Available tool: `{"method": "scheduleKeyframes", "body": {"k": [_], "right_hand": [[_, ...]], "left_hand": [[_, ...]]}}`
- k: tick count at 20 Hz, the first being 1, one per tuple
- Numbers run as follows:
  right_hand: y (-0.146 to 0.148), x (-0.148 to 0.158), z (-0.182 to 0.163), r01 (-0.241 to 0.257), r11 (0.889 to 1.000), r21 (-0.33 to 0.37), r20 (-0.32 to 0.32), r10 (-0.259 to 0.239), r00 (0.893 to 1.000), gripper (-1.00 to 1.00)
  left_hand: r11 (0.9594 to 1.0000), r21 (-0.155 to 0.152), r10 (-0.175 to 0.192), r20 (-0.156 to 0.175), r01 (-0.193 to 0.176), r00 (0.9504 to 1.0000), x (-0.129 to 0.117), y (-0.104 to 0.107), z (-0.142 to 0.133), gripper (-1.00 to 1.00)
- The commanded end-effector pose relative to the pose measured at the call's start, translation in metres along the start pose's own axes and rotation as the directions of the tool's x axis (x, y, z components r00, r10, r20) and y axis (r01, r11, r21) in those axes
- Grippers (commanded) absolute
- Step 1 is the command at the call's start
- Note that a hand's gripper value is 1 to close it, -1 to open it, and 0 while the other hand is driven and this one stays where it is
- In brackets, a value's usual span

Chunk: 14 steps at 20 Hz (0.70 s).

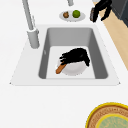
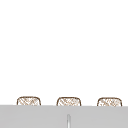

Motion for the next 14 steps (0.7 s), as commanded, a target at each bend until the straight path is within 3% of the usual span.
{"method": "scheduleKeyframes", "body": {"k": [1, 7, 10, 14], "right_hand": [[0.0, 0.0, 0.0, 0.0, 1.0, 0.0, 0.0, 0.0, 1.0, 0.0], [0.0, 0.0, 0.0, 0.0, 1.0, 0.0, 0.0, 0.0, 1.0, 0.0], [0.0, 0.0, 0.0, 0.0, 1.0, 0.0, 0.0, 0.0, 1.0, 0.0], [0.0, 0.0, 0.0, 0.0, 1.0, 0.0, 0.0, 0.0, 1.0, 0.0]], "left_hand": [[0.9979, -0.026, 0.057, -0.109, -0.06, 0.9924, 0.002, 0.004, 0.004, -1.0], [0.9903, -0.097, 0.084, -0.154, -0.1, 0.9844, 0.009, 0.005, 0.01, -1.0], [0.9836, -0.132, 0.1, -0.167, -0.123, 0.9808, 0.02, 0.004, 0.01, -1.0], [0.9734, -0.169, 0.12, -0.2, -0.155, 0.9724, 0.033, 0.002, 0.012, -1.0]]}}
